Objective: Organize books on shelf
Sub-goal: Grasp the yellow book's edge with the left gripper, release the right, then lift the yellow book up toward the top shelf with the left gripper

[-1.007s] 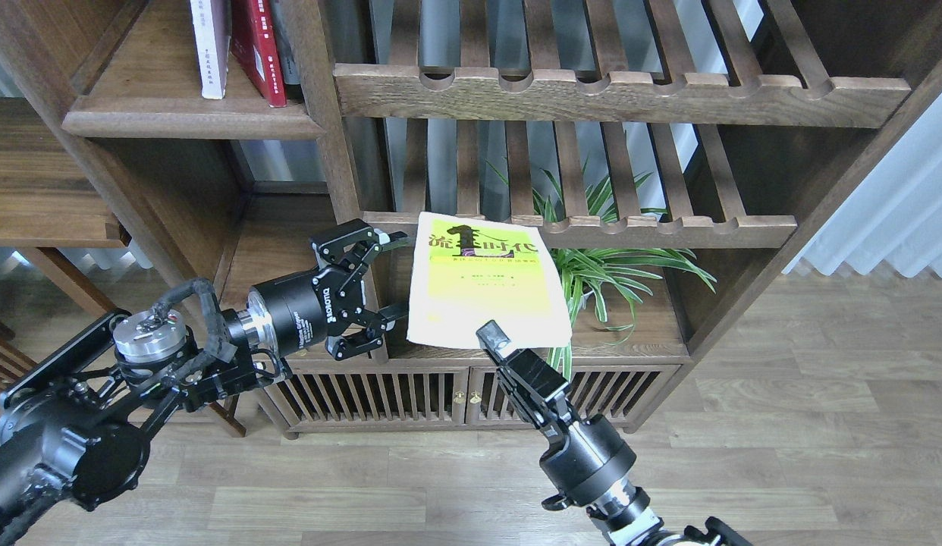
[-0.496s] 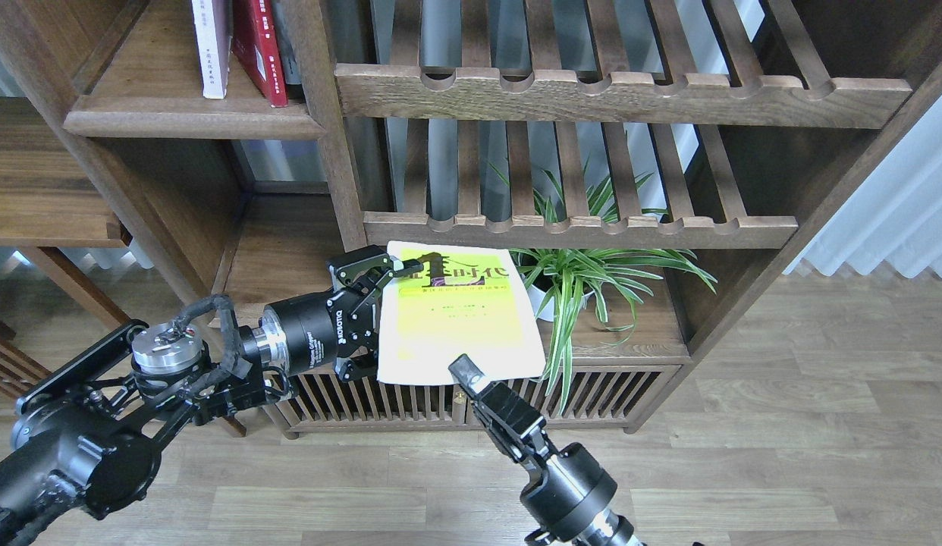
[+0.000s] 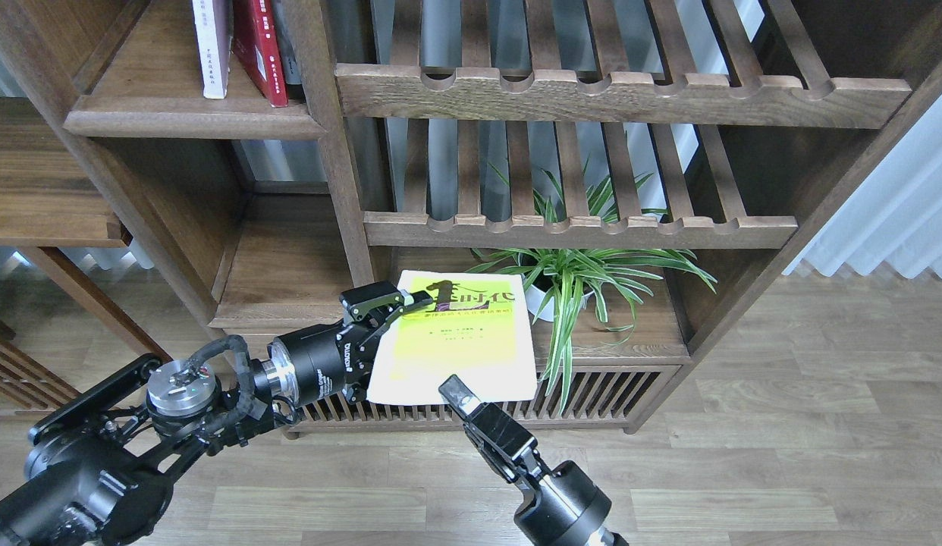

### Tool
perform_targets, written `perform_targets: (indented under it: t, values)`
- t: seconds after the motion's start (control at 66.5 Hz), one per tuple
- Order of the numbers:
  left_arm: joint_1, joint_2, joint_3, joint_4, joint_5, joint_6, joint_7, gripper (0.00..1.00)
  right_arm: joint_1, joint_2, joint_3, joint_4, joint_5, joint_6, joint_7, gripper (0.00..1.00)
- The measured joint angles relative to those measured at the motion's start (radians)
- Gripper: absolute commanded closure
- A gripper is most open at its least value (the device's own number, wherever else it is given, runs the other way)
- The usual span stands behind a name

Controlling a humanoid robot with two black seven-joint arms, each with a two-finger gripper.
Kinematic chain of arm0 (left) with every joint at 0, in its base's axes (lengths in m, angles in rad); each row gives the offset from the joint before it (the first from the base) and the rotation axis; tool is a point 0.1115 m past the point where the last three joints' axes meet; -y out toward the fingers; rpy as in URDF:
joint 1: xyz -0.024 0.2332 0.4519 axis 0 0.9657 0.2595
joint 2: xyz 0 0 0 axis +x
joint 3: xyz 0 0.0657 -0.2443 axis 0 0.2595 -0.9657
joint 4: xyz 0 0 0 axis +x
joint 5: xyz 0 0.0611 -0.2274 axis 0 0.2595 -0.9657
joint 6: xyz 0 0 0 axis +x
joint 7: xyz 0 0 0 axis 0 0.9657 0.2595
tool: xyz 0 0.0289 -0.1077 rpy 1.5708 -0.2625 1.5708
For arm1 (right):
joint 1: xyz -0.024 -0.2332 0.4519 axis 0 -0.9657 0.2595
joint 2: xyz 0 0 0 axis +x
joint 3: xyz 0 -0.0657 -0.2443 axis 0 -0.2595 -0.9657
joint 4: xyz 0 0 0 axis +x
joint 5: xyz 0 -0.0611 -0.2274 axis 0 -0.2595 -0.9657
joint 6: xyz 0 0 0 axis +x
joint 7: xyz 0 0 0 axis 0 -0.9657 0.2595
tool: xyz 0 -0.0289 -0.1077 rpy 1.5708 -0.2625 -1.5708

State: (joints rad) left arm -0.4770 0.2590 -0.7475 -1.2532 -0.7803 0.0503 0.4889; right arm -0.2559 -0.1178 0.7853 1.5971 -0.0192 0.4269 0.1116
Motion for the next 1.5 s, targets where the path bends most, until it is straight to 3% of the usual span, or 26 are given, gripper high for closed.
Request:
perform_targets:
  t: [0.105, 0.12, 0.225, 0.436, 0.782, 0.827, 0.872, 0.902, 0.917, 0.947, 0.962, 0.977, 1.142, 1.503]
  values:
    - [0.003, -0.007, -0.006, 0.004, -0.019, -0.002, 0.000, 0.65, -0.004, 0.000, 0.000, 0.000, -0.001, 0.000, -0.004, 0.90]
    - [0.005, -0.016, -0.011, 0.007, -0.052, -0.003, 0.000, 0.73, -0.007, 0.000, -0.001, 0.000, -0.001, 0.000, -0.007, 0.90]
    - [0.007, -0.030, -0.016, 0.015, -0.098, -0.009, 0.000, 0.88, -0.013, 0.005, -0.001, 0.000, -0.002, 0.000, -0.009, 0.90]
    - [0.009, -0.039, -0.018, 0.019, -0.117, -0.026, 0.000, 0.94, -0.024, 0.017, 0.001, 0.000, -0.021, 0.000, -0.010, 0.87]
    - [0.009, 0.003, -0.012, 0.005, -0.116, -0.028, 0.000, 0.95, -0.015, 0.019, 0.055, -0.019, -0.027, 0.000, -0.008, 0.79]
    - [0.009, 0.017, -0.012, 0.001, -0.115, -0.028, 0.000, 0.95, -0.012, 0.019, 0.077, -0.028, -0.028, -0.002, -0.007, 0.70]
    - [0.009, 0.024, -0.011, 0.000, -0.115, -0.028, 0.000, 0.95, -0.011, 0.020, 0.085, -0.032, -0.029, -0.002, -0.007, 0.54]
    - [0.009, 0.031, -0.012, 0.000, -0.115, -0.028, 0.000, 0.95, -0.009, 0.020, 0.091, -0.038, -0.030, -0.005, -0.007, 0.38]
    - [0.009, 0.035, -0.012, 0.000, -0.115, -0.028, 0.000, 0.96, -0.007, 0.020, 0.094, -0.042, -0.031, -0.007, -0.007, 0.25]
    - [0.009, 0.041, -0.012, 0.000, -0.115, -0.028, 0.000, 0.96, -0.003, 0.021, 0.100, -0.052, -0.032, -0.012, -0.006, 0.14]
    - [0.009, 0.044, -0.012, -0.001, -0.115, -0.028, 0.000, 0.96, 0.000, 0.022, 0.104, -0.058, -0.034, -0.016, -0.006, 0.02]
    - [0.009, 0.047, -0.012, -0.002, -0.115, -0.028, 0.000, 0.96, 0.003, 0.023, 0.107, -0.065, -0.037, -0.023, -0.006, 0.00]
    - [0.006, 0.070, -0.020, -0.005, -0.075, -0.026, 0.000, 0.96, 0.023, 0.045, 0.158, -0.132, -0.062, -0.098, 0.001, 0.00]
    - [0.016, 0.141, -0.062, -0.006, 0.192, -0.051, 0.000, 0.95, 0.029, 0.051, 0.266, -0.176, -0.059, -0.093, 0.008, 0.00]
